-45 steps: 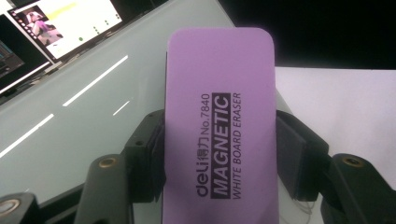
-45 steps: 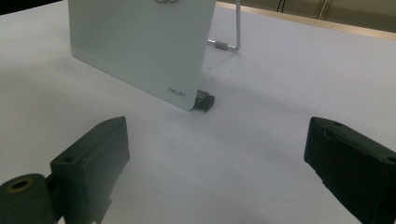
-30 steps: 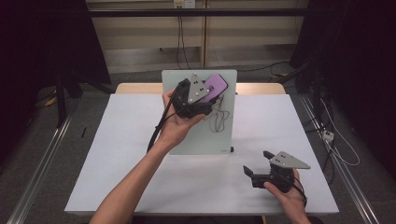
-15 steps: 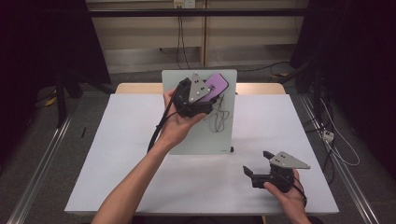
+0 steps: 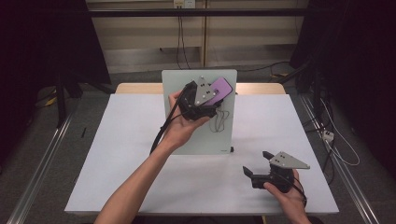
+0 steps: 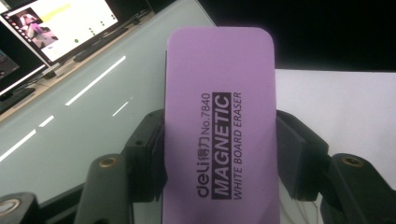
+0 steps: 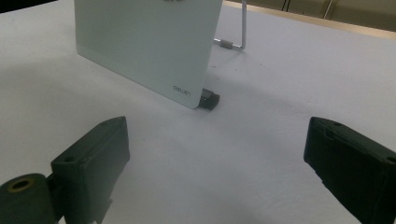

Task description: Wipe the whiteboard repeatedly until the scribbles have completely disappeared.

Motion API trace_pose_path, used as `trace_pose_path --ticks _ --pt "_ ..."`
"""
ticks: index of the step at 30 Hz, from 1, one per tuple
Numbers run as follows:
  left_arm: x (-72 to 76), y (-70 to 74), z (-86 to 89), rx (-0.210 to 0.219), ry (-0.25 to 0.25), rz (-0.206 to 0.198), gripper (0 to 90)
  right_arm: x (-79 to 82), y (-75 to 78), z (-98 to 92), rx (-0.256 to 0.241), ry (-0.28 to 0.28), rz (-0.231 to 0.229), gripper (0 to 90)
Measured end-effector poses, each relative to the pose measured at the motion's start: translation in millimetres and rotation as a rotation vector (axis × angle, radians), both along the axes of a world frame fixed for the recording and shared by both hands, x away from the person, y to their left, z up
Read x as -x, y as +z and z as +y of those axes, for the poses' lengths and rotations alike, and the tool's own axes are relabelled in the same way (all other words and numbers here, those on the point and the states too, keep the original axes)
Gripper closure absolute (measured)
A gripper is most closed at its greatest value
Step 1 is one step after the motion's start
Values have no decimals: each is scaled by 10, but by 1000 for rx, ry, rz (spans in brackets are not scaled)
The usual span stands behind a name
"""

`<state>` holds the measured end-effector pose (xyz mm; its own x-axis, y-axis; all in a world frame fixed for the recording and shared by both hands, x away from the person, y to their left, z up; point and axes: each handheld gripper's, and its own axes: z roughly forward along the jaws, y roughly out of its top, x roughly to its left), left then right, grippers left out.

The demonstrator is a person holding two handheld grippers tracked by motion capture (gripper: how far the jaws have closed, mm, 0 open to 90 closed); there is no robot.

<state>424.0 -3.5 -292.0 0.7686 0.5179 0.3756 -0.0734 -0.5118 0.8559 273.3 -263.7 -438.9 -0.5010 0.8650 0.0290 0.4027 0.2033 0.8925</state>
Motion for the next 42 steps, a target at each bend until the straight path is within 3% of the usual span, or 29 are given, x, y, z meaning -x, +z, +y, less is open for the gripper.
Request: trace_pose_path --ticks 18,28,34,42 --pt "84 -292 -74 -56 -61 19 412 -1 -1 6 1 1 1 68" --pt "136 -439 -98 -74 -81 54 412 -1 -1 6 2 -1 3 67" --pt "118 -408 -83 -71 -90 81 412 -1 -1 5 1 1 2 67" --pt "23 -165 0 -49 -63 44 413 4 4 1 -4 -1 -3 66"
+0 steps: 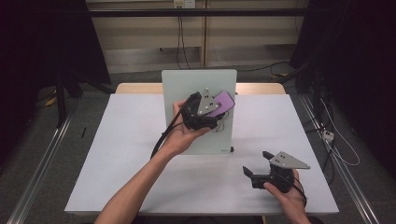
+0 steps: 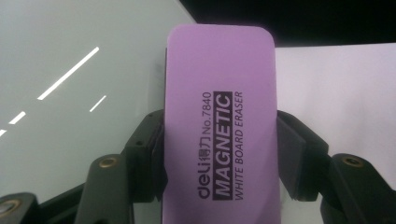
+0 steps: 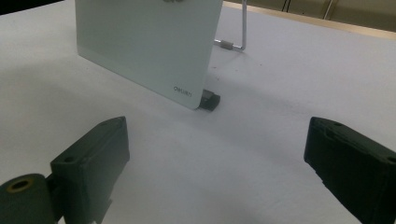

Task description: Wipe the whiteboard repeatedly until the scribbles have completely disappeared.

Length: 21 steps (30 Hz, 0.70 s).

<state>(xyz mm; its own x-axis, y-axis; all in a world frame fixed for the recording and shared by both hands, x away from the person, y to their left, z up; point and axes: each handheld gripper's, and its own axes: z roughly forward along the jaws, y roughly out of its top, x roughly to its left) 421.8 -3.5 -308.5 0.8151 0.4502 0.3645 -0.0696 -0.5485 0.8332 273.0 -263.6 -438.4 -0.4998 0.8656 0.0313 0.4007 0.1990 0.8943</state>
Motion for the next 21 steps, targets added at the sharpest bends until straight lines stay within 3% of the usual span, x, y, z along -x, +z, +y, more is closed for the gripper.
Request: trace_pose_path --ticks 9,14,21 --pt "-103 218 115 47 27 -5 412 2 0 1 0 2 1 65" --pt "-78 157 69 38 23 -13 412 3 0 3 0 5 2 66" --pt "9 -55 -42 -4 -9 14 412 4 1 6 3 5 2 66"
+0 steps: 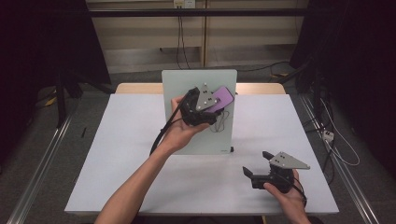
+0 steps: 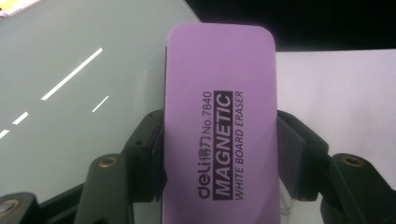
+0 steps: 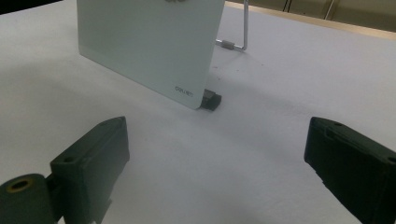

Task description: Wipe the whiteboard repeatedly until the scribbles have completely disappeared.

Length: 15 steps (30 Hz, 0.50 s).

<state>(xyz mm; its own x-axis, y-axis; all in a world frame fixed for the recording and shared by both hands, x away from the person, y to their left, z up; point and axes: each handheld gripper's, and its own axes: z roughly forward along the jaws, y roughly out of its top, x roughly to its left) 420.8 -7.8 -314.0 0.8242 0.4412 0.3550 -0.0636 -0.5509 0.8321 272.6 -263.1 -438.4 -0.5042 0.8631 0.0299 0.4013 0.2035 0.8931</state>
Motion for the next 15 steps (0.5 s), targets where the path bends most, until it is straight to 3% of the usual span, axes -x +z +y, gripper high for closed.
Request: trace_pose_path --ticks 15 --pt "180 -490 -196 -76 -79 76 411 8 5 2 -2 3 5 65"
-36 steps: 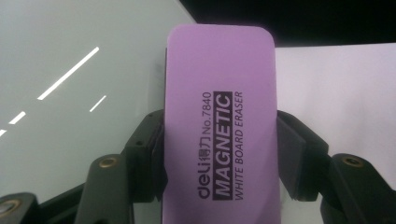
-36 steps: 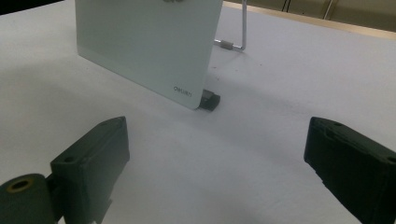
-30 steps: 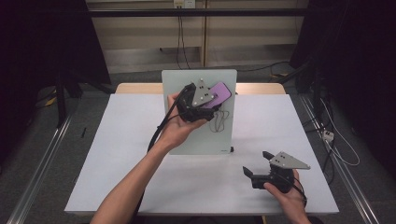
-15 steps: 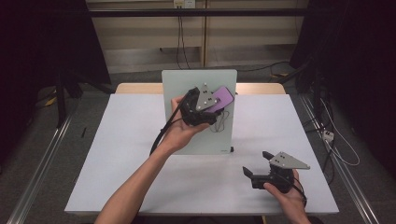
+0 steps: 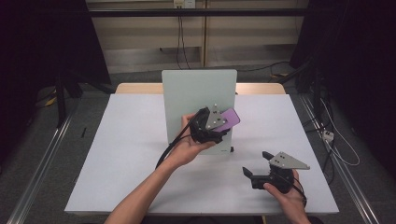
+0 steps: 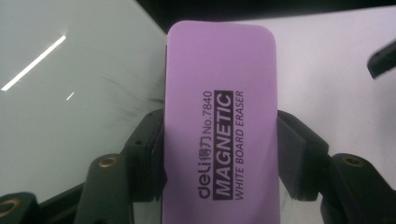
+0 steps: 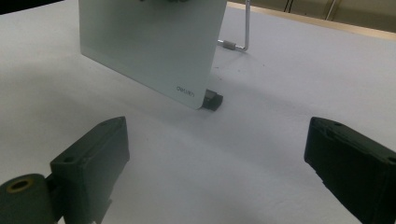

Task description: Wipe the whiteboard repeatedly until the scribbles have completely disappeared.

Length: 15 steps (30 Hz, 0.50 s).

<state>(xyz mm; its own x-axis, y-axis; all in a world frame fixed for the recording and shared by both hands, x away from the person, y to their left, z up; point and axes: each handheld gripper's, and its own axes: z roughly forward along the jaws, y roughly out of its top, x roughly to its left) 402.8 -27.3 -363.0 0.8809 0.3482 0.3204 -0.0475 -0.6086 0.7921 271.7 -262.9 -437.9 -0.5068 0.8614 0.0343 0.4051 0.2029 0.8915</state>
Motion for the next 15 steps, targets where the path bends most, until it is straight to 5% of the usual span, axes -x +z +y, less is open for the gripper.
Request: trace_pose_path --ticks 7,15 --pt "13 -8 -27 -18 2 1 412 0 -2 0 -2 2 -1 66" --pt "-35 159 69 -11 29 -37 411 0 0 -2 0 2 1 65"
